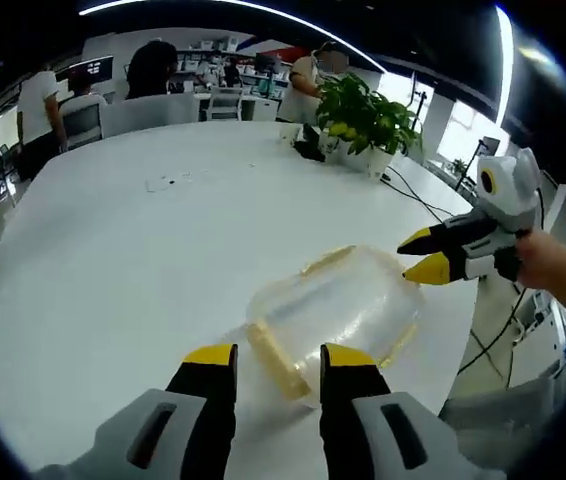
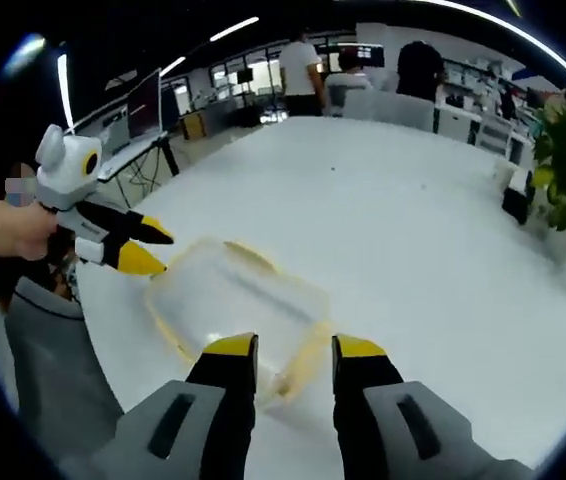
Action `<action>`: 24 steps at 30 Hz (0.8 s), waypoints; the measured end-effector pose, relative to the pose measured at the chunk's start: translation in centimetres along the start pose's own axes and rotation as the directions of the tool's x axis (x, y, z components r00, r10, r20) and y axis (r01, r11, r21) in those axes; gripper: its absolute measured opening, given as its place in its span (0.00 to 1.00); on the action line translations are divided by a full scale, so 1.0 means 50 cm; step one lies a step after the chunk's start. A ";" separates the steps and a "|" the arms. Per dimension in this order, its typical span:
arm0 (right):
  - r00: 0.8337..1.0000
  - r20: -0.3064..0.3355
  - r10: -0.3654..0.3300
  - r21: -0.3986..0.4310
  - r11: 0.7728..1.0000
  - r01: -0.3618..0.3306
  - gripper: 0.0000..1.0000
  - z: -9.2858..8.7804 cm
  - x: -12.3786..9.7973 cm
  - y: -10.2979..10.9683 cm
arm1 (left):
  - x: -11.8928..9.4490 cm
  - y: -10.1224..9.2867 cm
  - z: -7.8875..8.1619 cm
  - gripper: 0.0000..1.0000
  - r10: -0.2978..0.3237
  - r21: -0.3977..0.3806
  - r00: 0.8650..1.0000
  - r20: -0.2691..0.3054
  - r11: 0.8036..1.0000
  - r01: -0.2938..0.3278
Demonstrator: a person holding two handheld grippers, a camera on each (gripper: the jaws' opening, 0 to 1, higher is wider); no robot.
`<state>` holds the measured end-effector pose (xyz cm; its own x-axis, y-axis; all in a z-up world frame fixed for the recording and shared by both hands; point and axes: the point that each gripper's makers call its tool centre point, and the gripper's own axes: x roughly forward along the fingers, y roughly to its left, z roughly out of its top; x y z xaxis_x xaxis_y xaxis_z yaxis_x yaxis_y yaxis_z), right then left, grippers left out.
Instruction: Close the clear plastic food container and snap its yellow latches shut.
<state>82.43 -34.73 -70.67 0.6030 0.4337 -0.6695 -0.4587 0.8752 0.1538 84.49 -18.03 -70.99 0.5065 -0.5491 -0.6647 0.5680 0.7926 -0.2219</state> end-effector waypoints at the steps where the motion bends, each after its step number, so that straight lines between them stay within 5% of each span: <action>1: 1.000 0.006 -0.007 0.017 1.000 0.007 0.25 -0.003 -0.001 -0.003 | -0.001 0.000 -0.001 0.24 0.001 -0.003 1.000 0.005 1.000 -0.001; 10: 0.999 0.053 -0.004 0.206 0.978 -0.007 0.23 -0.021 0.006 -0.003 | 0.011 -0.021 -0.012 0.22 -0.005 -0.070 1.000 0.014 0.997 0.006; 24: 0.998 0.058 0.016 0.302 0.953 -0.033 0.25 -0.020 0.014 -0.003 | 0.017 -0.019 -0.016 0.21 0.008 -0.159 0.999 0.042 0.987 -0.001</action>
<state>82.28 -34.76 -71.88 0.6326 0.4595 -0.6235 -0.2600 0.8843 0.3879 83.87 -19.03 -71.91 0.5375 -0.5536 -0.6361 0.4573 0.8251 -0.3317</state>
